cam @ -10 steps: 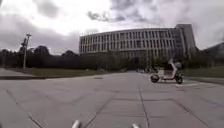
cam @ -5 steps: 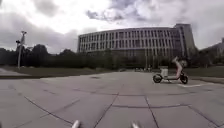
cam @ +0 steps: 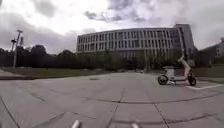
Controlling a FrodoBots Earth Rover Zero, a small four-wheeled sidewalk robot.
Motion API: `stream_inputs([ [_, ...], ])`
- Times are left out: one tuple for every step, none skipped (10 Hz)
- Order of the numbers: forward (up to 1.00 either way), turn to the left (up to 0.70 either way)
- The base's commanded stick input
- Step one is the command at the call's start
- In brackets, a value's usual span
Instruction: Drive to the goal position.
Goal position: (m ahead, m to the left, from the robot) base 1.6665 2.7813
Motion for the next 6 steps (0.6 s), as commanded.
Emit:
stream_inputs([
  [1.00, -0.27],
  [1.00, -0.27],
  [1.00, -0.27],
  [1.00, -0.25],
  [1.00, -0.08],
  [1.00, 0.00],
])
